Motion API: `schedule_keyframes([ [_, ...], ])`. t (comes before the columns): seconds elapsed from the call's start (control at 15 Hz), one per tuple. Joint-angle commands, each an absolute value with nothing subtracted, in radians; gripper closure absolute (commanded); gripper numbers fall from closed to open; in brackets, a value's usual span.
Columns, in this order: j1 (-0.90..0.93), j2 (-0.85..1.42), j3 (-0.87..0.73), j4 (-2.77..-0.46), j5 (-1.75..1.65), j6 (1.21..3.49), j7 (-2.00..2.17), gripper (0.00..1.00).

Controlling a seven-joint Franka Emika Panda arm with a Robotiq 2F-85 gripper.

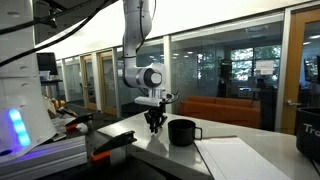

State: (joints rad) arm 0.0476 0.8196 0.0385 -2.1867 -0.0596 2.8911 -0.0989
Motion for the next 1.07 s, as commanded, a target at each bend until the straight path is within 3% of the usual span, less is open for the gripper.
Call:
schedule_keyframes([
  [0.0, 0.074, 0.829, 0.02, -2.171, -0.074, 2.904, -0.078, 0.49],
  [0.47, 0.102, 0.789, 0.003, -2.189, -0.07, 2.884, -0.053, 0.02],
  [1.0, 0.194, 0.539, -0.086, -2.284, -0.08, 2.723, 0.125, 0.0],
])
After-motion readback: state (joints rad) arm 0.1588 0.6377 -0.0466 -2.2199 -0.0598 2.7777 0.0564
